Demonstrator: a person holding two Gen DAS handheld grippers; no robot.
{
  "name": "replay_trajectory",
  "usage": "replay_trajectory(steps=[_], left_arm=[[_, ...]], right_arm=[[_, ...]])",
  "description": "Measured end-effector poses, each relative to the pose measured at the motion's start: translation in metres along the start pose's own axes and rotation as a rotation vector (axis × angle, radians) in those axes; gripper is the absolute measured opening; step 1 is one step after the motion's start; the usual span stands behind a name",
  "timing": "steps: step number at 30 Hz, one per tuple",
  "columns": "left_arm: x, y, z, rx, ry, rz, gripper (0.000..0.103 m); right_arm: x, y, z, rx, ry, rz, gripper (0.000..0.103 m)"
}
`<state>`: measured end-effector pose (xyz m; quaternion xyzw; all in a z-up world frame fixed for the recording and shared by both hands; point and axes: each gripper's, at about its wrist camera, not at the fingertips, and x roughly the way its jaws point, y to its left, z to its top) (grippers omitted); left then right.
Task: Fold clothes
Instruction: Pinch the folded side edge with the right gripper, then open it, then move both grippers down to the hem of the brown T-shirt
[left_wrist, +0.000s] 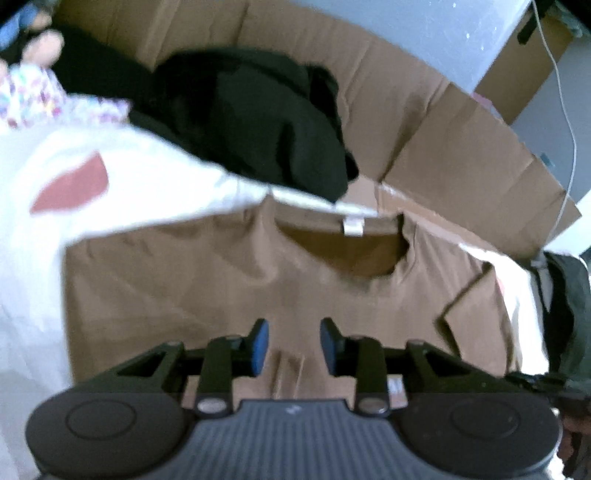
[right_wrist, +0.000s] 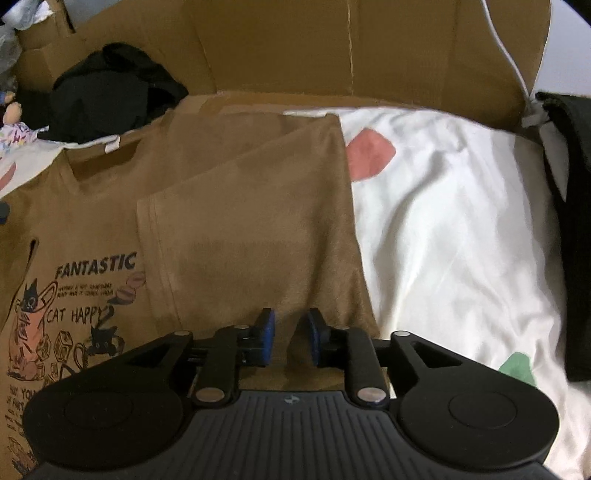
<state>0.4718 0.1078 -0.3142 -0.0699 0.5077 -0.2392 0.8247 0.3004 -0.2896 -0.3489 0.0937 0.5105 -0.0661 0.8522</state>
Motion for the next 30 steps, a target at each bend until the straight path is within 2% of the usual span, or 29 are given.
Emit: replay_trajectory(steps=[4, 7, 11, 14, 17, 30], left_arm=[[0.012, 0.014, -0.012, -0.019, 0.039, -0.026, 0.032], [0.014, 0.022, -0.023, -0.041, 0.047, -0.005, 0.032], [0.012, 0.021, -0.037, -0.038, 0.028, 0.015, 0.032], [0.005, 0.014, -0.047, -0.059, 0.026, 0.011, 0.032], [-0.007, 0.009, -0.057, -0.046, 0.031, 0.010, 0.033], [-0.097, 0.009, -0.113, -0.119, -0.004, 0.107, 0.033]], right_arm=[[0.001, 0.002, 0.002, -0.017, 0.021, 0.001, 0.029], [0.002, -0.004, 0.010, -0.001, 0.061, 0.023, 0.030], [0.003, -0.004, 0.015, -0.043, 0.106, 0.062, 0.042], [-0.005, -0.009, 0.012, -0.057, 0.086, 0.097, 0.043], [-0.019, -0.020, 0.007, -0.049, 0.042, 0.147, 0.044], [-0.077, -0.057, -0.018, -0.039, 0.017, 0.185, 0.044]])
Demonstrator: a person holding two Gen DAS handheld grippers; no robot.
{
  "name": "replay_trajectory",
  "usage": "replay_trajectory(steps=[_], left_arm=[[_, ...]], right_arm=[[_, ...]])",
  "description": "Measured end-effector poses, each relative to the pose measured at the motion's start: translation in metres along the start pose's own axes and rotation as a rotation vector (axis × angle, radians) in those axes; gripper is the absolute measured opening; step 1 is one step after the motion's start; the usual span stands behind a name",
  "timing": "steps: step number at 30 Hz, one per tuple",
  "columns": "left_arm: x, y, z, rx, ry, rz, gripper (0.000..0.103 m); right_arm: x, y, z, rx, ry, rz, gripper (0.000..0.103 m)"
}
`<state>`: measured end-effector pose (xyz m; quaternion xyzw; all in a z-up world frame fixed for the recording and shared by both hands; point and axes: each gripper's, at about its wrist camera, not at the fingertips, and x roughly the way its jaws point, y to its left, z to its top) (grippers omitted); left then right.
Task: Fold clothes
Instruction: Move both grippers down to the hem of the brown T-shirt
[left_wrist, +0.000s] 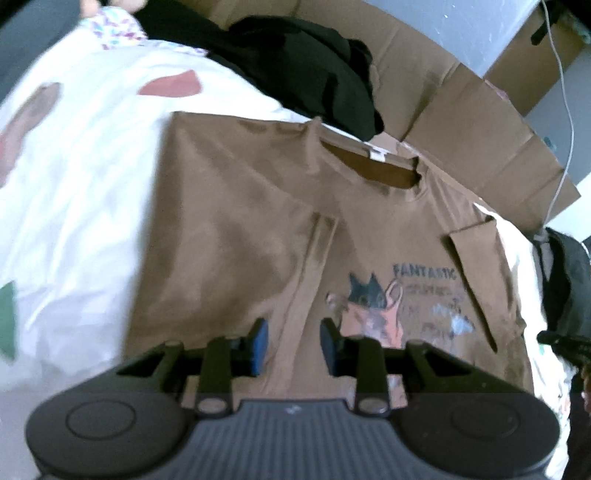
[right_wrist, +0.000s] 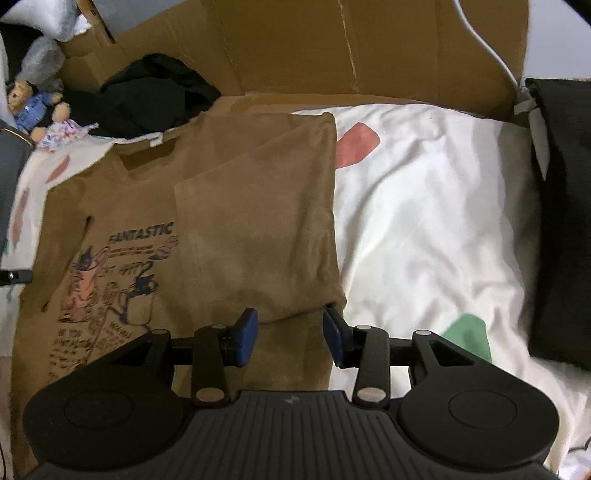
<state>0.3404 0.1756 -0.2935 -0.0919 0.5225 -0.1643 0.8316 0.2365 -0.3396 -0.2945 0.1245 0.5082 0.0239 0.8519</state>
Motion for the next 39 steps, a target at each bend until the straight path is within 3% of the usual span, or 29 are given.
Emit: replay_trajectory(steps=[5, 15, 22, 28, 39], left_arm=[[-0.049, 0.010, -0.025, -0.096, -0.022, 0.012, 0.033], [-0.116, 0.008, -0.061, -0.090, -0.029, 0.065, 0.033], [-0.124, 0.006, -0.084, -0.053, 0.022, 0.095, 0.033], [-0.127, 0.010, -0.114, -0.090, 0.101, 0.127, 0.033], [-0.119, 0.023, -0.158, -0.139, 0.222, 0.189, 0.033]], right_arm=[[-0.026, -0.003, -0.018, 0.020, 0.003, -0.013, 0.044], [-0.057, 0.003, -0.053, 0.079, 0.035, 0.011, 0.044], [-0.061, 0.001, -0.080, 0.091, 0.099, 0.040, 0.044], [-0.060, 0.001, -0.106, 0.073, 0.181, 0.007, 0.044], [-0.069, -0.012, -0.133, 0.110, 0.249, 0.006, 0.044]])
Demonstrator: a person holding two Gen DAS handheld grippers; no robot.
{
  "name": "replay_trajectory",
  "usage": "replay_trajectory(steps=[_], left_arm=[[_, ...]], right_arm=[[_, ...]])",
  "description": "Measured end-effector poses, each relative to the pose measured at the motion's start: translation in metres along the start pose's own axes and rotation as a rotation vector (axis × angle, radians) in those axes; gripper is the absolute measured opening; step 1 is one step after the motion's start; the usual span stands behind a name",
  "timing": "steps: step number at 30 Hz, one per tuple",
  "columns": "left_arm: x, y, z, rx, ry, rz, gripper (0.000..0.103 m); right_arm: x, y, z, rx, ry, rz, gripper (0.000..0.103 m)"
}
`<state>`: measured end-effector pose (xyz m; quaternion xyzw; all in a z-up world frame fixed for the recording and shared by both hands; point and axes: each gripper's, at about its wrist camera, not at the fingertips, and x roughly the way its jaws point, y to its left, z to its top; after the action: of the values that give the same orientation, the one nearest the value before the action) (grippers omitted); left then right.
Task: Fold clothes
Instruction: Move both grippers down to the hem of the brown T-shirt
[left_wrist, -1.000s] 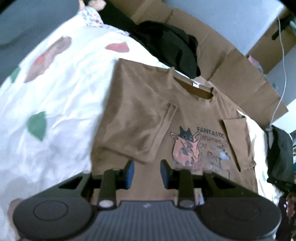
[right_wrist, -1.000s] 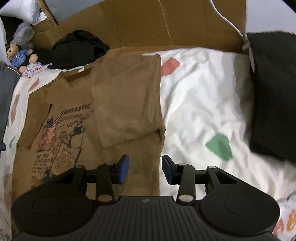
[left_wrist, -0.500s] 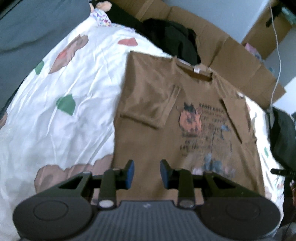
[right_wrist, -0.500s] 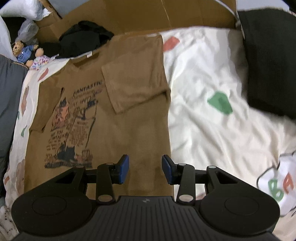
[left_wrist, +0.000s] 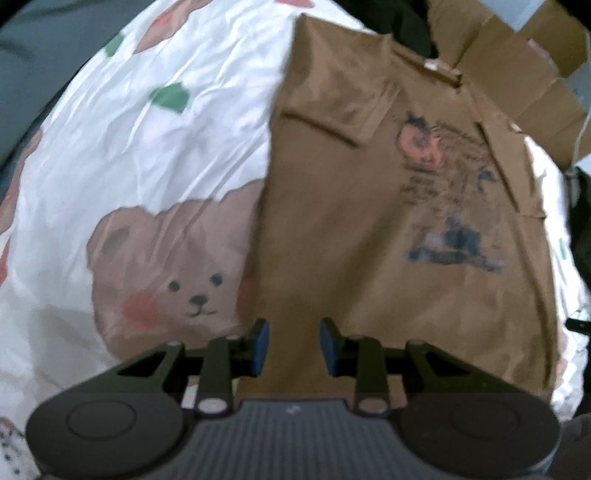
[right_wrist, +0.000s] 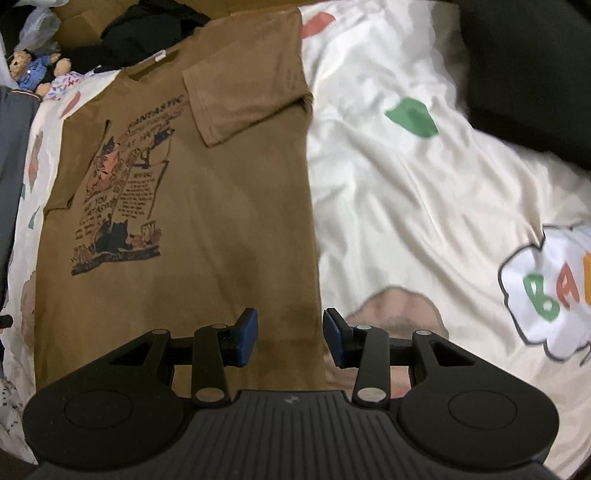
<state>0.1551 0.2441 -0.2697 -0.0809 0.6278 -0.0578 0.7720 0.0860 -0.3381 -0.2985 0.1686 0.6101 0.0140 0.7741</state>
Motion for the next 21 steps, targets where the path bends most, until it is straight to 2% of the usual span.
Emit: replay_trajectory(steps=[3, 6, 21], left_arm=[[0.004, 0.005, -0.003, -0.027, 0.005, -0.002, 0.033], [0.008, 0.003, -0.007, -0.003, -0.003, 0.027, 0.033], [0.034, 0.025, -0.035, -0.018, 0.094, 0.061, 0.032]], right_arm=[[0.002, 0.000, -0.007, -0.005, 0.019, 0.005, 0.044], [0.003, 0.001, -0.013, -0.011, 0.036, 0.013, 0.044], [0.022, -0.004, -0.023, 0.017, 0.091, 0.006, 0.044]])
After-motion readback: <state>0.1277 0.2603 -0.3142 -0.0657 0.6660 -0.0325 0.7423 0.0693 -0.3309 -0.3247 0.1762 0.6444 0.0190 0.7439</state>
